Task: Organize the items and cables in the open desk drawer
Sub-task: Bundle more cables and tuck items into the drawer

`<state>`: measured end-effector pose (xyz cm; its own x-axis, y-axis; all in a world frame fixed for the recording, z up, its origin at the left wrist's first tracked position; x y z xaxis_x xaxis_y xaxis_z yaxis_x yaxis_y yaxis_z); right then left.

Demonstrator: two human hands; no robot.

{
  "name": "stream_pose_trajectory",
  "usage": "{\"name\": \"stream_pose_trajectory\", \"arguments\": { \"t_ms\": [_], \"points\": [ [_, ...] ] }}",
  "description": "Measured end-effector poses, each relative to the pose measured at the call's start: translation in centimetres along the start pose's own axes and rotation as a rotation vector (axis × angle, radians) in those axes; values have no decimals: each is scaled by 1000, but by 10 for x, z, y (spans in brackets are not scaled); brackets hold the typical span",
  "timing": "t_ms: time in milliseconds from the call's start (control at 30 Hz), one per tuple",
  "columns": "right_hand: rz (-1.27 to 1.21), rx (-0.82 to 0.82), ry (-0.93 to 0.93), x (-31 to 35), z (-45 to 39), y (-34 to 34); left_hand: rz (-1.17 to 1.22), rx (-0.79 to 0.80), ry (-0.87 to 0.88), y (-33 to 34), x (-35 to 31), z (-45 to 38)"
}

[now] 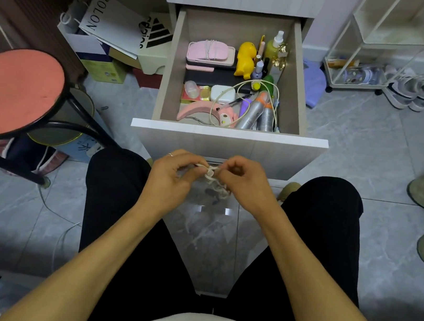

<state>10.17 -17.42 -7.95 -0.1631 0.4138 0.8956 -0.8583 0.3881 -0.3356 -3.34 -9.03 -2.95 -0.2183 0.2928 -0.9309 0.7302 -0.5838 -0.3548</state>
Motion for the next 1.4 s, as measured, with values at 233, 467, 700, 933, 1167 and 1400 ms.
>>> {"name": "stream_pose_trajectory", "arguments": {
  "t_ms": [233,467,700,933,1167,1400],
  "points": [
    [-46,-154,174,-17,3,-3,-211,-110,99,-5,2,10],
    [-88,-366,26,5,19,-10,157,-154,-427,4,31,12],
    [129,-221,43,8,7,-9,-37,-129,-248,5,11,9],
    [417,-96,-155,24,6,8,-28,-40,-145,11,3,8],
    [281,45,-24,11,1,14,64,-44,-154,5,20,17],
    [215,154,-49,12,0,21,329,-39,-252,3,28,14]
  ]
}}
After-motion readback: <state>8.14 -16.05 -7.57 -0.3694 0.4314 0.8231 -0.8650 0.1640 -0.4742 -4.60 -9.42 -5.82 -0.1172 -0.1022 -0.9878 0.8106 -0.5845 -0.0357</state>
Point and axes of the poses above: each hand's wrist, its own z-axis away from the middle knuckle, its own y-axis out of the palm, x = y × z, the point moved 10 cm from there along -z, towards the middle knuckle, and after that the axes turned 6 degrees about z, right-handed, at the moved point
